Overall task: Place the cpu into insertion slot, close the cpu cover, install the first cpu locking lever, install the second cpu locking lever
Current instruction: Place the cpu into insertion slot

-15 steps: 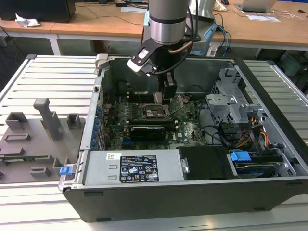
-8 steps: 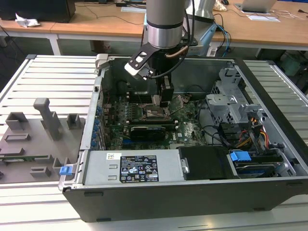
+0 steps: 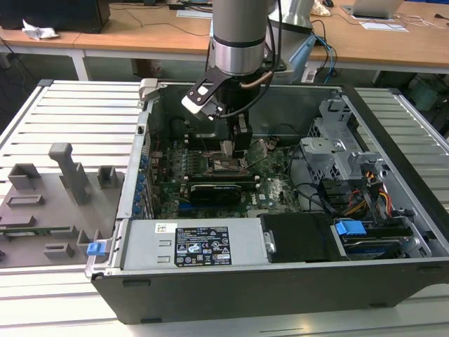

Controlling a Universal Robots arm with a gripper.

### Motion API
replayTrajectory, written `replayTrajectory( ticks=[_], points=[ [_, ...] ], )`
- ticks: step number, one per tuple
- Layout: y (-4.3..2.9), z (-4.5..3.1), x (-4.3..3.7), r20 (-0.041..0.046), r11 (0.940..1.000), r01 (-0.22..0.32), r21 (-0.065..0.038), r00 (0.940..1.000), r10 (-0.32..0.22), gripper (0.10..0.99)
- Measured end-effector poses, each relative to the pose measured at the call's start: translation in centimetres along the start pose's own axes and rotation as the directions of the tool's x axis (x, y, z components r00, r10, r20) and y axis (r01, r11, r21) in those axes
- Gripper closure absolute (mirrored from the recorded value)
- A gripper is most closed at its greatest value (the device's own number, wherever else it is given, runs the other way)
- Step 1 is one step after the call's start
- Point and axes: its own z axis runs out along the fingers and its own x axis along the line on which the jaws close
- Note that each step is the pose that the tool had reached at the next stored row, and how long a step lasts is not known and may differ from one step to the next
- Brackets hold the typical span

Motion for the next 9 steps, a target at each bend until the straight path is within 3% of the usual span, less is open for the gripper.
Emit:
replayTrajectory(
  ticks=[9],
  points=[
    [-0.05, 0.62, 0.00, 0.0001, 1.0000, 0.000, 0.000, 1.0000, 0.000, 0.557]
  ],
)
